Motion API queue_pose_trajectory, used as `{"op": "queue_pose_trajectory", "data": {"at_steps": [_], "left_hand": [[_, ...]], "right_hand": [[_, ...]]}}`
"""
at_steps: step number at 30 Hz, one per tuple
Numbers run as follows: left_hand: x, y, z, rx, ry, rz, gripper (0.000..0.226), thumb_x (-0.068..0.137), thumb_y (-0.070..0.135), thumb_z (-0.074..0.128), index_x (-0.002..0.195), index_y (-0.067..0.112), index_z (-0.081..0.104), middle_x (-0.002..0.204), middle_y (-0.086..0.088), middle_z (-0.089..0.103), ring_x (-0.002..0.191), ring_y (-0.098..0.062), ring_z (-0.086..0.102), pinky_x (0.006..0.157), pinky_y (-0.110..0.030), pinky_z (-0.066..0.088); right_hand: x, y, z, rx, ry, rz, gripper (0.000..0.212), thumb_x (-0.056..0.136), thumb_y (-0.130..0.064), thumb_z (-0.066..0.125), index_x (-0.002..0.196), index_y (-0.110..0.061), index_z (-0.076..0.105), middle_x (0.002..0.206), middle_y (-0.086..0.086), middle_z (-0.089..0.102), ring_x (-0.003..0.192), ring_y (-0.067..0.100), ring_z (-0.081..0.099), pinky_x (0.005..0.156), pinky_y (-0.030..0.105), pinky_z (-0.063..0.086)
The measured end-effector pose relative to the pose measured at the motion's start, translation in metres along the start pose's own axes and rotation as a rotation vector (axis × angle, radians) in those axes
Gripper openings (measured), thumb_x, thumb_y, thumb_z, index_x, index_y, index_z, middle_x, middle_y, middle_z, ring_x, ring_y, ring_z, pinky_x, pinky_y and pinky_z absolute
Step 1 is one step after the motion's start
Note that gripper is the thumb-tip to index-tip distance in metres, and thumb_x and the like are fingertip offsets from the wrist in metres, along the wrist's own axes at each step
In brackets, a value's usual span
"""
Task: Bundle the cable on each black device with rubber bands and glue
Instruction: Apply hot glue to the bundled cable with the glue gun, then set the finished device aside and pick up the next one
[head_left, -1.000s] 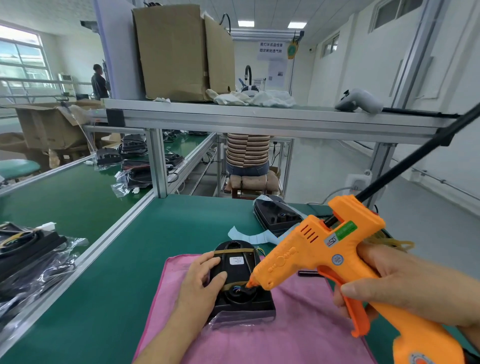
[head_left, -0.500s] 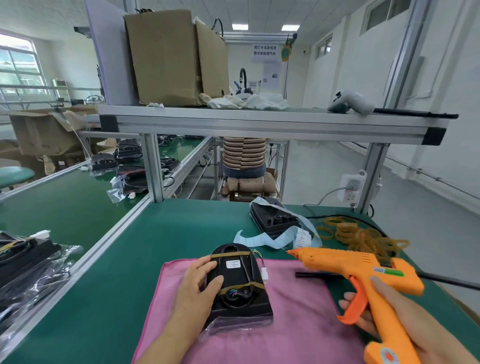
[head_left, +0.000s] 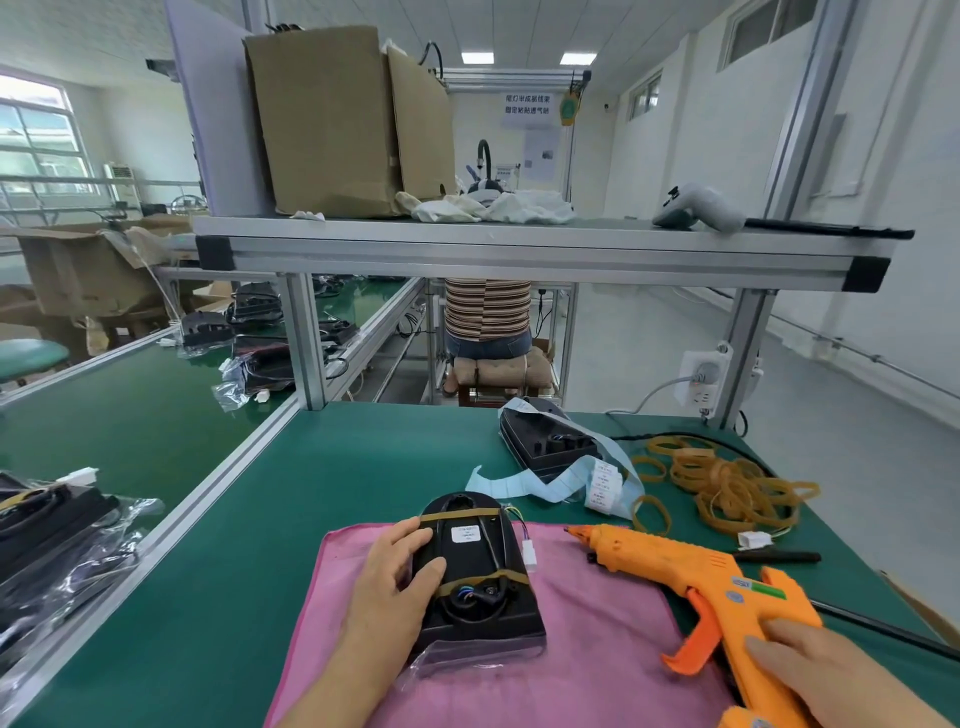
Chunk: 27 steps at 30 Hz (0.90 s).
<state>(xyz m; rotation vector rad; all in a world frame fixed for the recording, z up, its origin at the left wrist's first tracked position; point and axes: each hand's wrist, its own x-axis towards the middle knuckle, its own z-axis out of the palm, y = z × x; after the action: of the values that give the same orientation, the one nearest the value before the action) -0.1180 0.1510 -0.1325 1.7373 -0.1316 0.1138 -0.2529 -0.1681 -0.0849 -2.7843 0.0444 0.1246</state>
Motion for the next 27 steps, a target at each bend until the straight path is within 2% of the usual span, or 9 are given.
{"op": "queue_pose_trajectory", "data": {"at_steps": [4,6,9,13,15,17,21,25,27], "left_hand": [[0.000,0.003,0.000,0.003,0.004,-0.013,0.030,0.091,0.012,0.068,0.113,0.032,0.064,0.128,0.026,0.053,0.125,-0.008,0.051,0.108,-0.041,0.045],[-0.002,0.005,0.001,0.005,0.005,-0.015,0.030,0.091,0.012,0.068,0.111,0.034,0.063,0.126,0.027,0.054,0.124,-0.007,0.052,0.107,-0.041,0.046],[-0.002,0.007,0.001,0.019,0.008,-0.022,0.029,0.091,0.012,0.068,0.112,0.030,0.065,0.124,0.028,0.053,0.122,-0.005,0.052,0.106,-0.035,0.045],[0.001,0.014,-0.001,0.103,0.013,-0.017,0.022,0.095,0.015,0.062,0.114,0.023,0.067,0.123,0.018,0.056,0.115,-0.002,0.053,0.095,-0.013,0.037],[-0.001,0.023,-0.003,0.099,0.019,0.000,0.017,0.098,0.013,0.055,0.102,0.020,0.069,0.101,0.012,0.069,0.098,0.003,0.061,0.078,-0.003,0.040],[-0.005,0.031,0.002,0.106,-0.026,-0.002,0.023,0.100,0.011,0.048,0.097,0.019,0.070,0.087,0.009,0.073,0.083,0.004,0.064,0.069,-0.006,0.047],[-0.018,0.039,0.013,0.067,-0.074,-0.007,0.028,0.102,0.016,0.046,0.124,0.026,0.060,0.117,0.011,0.066,0.113,-0.003,0.058,0.099,-0.023,0.046],[-0.020,0.046,0.003,0.000,0.008,-0.019,0.017,0.101,0.019,0.048,0.108,0.027,0.062,0.106,0.010,0.067,0.106,-0.006,0.060,0.092,-0.021,0.046],[-0.018,0.050,-0.009,-0.028,0.036,-0.015,0.011,0.100,0.027,0.049,0.103,0.028,0.060,0.102,0.005,0.066,0.103,-0.013,0.060,0.091,-0.027,0.048]], "right_hand": [[-0.017,-0.003,-0.016,-0.076,-0.032,0.188,0.021,0.102,-0.046,0.041,0.110,-0.031,0.053,0.110,-0.013,0.063,0.105,0.000,0.059,0.077,0.012,0.043],[-0.014,-0.023,-0.026,0.009,0.144,0.327,0.023,0.101,-0.048,0.040,0.118,-0.037,0.051,0.121,-0.013,0.061,0.110,0.001,0.058,0.084,0.014,0.042],[0.006,-0.054,-0.027,0.152,0.298,0.226,0.009,0.096,-0.042,0.053,0.104,-0.044,0.055,0.109,-0.019,0.062,0.096,-0.007,0.055,0.079,0.011,0.039],[0.049,-0.109,0.005,0.496,0.098,0.050,0.014,0.100,-0.042,0.046,0.093,-0.031,0.053,0.097,-0.017,0.059,0.088,-0.001,0.053,0.078,0.019,0.040],[0.069,-0.127,0.023,0.550,0.018,0.046,0.028,0.101,-0.050,0.037,0.094,-0.024,0.044,0.100,-0.014,0.053,0.090,0.007,0.048,0.084,0.027,0.039],[0.077,-0.135,0.036,0.596,0.008,0.044,0.030,0.100,-0.054,0.032,0.108,-0.029,0.048,0.108,-0.013,0.055,0.097,0.002,0.051,0.085,0.023,0.040],[0.079,-0.155,0.052,0.731,0.041,0.003,0.029,0.101,-0.050,0.036,0.124,-0.035,0.045,0.113,-0.018,0.056,0.099,-0.013,0.052,0.070,0.002,0.040],[0.080,-0.175,0.052,0.783,0.069,-0.020,0.035,0.100,-0.048,0.040,0.131,-0.032,0.045,0.126,-0.011,0.057,0.116,0.004,0.052,0.104,0.029,0.039],[0.081,-0.186,0.046,0.818,0.060,-0.055,0.028,0.100,-0.048,0.040,0.122,-0.033,0.046,0.120,-0.014,0.057,0.109,-0.002,0.052,0.100,0.029,0.038]]}}
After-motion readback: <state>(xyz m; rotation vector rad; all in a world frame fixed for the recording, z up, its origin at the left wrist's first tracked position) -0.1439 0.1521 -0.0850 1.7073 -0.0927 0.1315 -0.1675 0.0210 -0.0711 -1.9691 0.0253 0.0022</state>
